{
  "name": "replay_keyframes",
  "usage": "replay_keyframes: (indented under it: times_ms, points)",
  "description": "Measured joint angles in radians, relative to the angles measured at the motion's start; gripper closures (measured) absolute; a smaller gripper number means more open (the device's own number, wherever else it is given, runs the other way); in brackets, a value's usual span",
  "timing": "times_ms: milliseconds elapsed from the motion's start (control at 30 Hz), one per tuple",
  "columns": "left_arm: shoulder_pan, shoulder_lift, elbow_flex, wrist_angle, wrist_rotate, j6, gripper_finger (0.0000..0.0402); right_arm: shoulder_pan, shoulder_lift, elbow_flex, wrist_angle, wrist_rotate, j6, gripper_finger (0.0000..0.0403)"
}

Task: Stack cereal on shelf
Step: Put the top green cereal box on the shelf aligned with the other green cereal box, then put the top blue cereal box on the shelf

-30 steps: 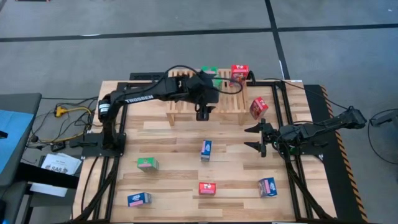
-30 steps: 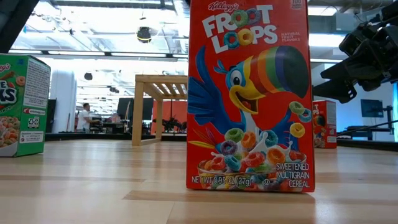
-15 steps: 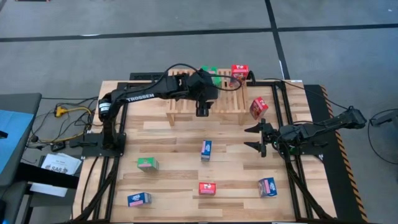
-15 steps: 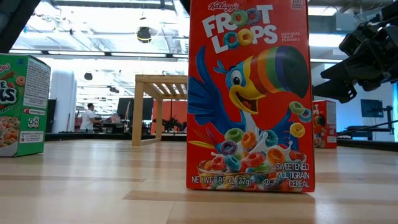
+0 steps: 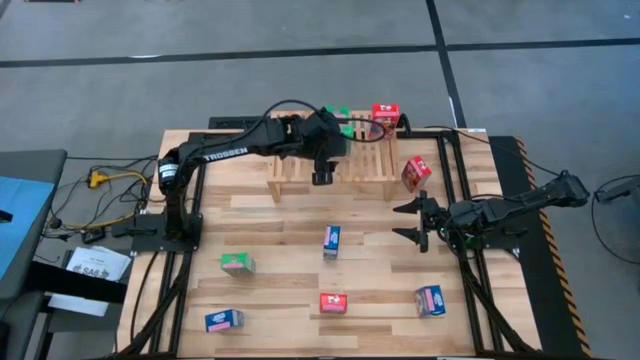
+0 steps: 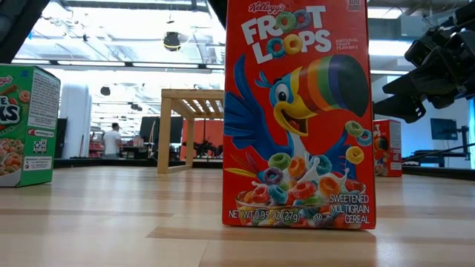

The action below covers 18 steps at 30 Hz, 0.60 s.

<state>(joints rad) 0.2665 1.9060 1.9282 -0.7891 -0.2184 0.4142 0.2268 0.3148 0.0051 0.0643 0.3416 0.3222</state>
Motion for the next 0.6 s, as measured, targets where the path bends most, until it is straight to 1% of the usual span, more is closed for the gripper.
replay_keyframes:
  times_ms: [200, 333, 467, 600]
  points:
    - [-0.005, -0.014, 0.001, -0.043, -0.034, -0.035, 0.018, 0.0, 0.0, 0.0, 0.0, 0.0, 0.003, 0.0049]
    - [-0.011, -0.044, 0.002, -0.095, -0.037, -0.056, 0.018, 0.0, 0.0, 0.0, 0.0, 0.0, 0.003, 0.0049]
    - [-0.019, -0.082, 0.002, -0.175, -0.032, -0.091, 0.018, 0.0, 0.0, 0.0, 0.0, 0.0, 0.002, 0.0049]
    - [-0.034, -0.135, 0.002, -0.302, -0.031, -0.132, 0.018, 0.0, 0.0, 0.0, 0.0, 0.0, 0.002, 0.0049]
